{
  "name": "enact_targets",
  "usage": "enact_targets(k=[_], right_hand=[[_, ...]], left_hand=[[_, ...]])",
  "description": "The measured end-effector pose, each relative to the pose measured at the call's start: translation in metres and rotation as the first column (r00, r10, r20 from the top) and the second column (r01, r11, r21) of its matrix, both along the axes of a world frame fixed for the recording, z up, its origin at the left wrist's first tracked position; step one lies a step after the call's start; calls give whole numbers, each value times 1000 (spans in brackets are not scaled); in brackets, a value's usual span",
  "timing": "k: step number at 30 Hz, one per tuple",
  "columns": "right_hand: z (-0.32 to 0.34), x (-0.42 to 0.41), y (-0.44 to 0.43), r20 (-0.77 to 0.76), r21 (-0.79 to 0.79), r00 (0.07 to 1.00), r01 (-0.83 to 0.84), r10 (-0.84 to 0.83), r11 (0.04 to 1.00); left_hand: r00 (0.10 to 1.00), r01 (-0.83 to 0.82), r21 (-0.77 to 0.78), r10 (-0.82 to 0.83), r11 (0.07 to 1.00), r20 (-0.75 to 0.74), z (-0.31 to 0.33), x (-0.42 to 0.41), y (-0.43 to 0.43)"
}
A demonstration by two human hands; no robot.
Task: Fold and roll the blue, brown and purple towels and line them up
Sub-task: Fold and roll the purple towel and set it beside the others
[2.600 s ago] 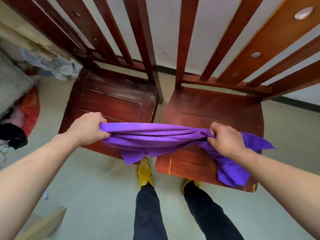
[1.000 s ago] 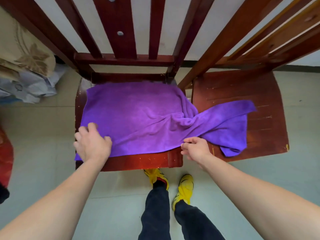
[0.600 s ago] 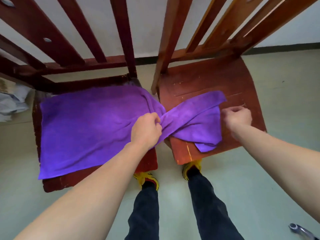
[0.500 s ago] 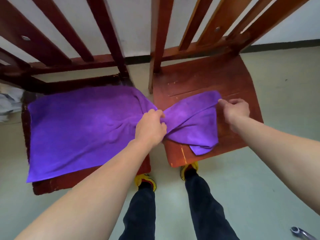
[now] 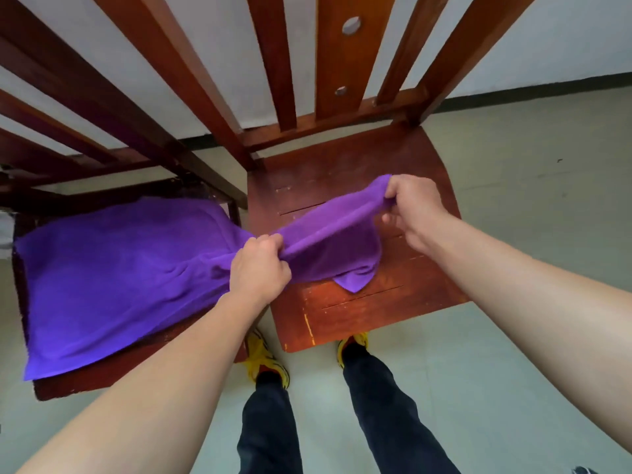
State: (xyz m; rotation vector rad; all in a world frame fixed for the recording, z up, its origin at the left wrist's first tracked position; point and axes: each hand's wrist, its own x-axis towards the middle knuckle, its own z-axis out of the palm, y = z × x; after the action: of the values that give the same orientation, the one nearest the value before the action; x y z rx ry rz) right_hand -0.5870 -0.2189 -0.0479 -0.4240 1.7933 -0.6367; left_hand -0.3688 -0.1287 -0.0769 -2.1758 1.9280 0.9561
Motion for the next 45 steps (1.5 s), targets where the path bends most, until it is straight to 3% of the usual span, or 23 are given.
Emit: enact_targets(k=[6, 8, 10, 13, 18, 21, 24, 26, 28, 30, 32, 35, 37, 39, 42, 45], right_hand=[[-30, -41, 103, -78, 361, 973, -178, 219, 916], [-43, -49, 131, -86, 427, 922, -308, 378, 850], [-53, -51, 139, -214, 430, 849, -363, 484, 827], [-66, -41, 115, -395, 290, 818, -321, 419, 901], [-79, -3, 50, -310, 199, 852, -377, 423, 905], [-65, 8, 20, -226, -32, 934, -291, 277, 956], [-39, -6, 16, -444, -322, 862, -407, 243, 855], [-34, -24, 34, -530, -342, 817, -449, 225, 825], [-43, -45, 61, -565, -253, 787, -450, 247, 856], [-59, -65, 88, -581, -40, 740, -442, 339, 896], [-73, -77, 104, -470, 139, 799, -354, 376, 925], [-82, -80, 99, -347, 207, 909, -166, 231, 964], [-83, -78, 82, -385, 182, 905, -118, 181, 976], [-79, -77, 62, -479, 194, 843, -169, 244, 966], [-77, -71, 33, -521, 200, 769, -313, 371, 928], [-82, -68, 10, -495, 287, 650, -505, 577, 814]], left_hand=[[956, 254, 369, -291, 894, 46, -5, -6, 22], [935, 292, 456, -352, 841, 50, -10, -6, 28], [914, 328, 499, -404, 802, 48, -15, -6, 30], [881, 381, 522, -471, 763, 45, -20, -7, 32], [853, 412, 533, -518, 739, 59, -23, -6, 44], [882, 379, 511, -469, 772, 54, -20, -3, 50], [939, 303, 389, -343, 870, 36, -17, -7, 48], [947, 292, 351, -321, 889, 26, -19, -12, 46], [937, 315, 401, -349, 860, 12, -22, -16, 48], [918, 344, 475, -397, 810, 12, -25, -18, 52], [911, 347, 467, -410, 814, 38, -26, -20, 49], [970, 235, 150, -243, 960, 32, -22, -27, 24], [989, 150, -81, -151, 985, -3, -22, -34, -5], [989, 148, -161, -144, 976, 36, -26, -40, -37], [967, 211, -5, -208, 978, 147, -37, -45, -73], [966, 153, 132, -176, 979, 188, -46, -46, -83]])
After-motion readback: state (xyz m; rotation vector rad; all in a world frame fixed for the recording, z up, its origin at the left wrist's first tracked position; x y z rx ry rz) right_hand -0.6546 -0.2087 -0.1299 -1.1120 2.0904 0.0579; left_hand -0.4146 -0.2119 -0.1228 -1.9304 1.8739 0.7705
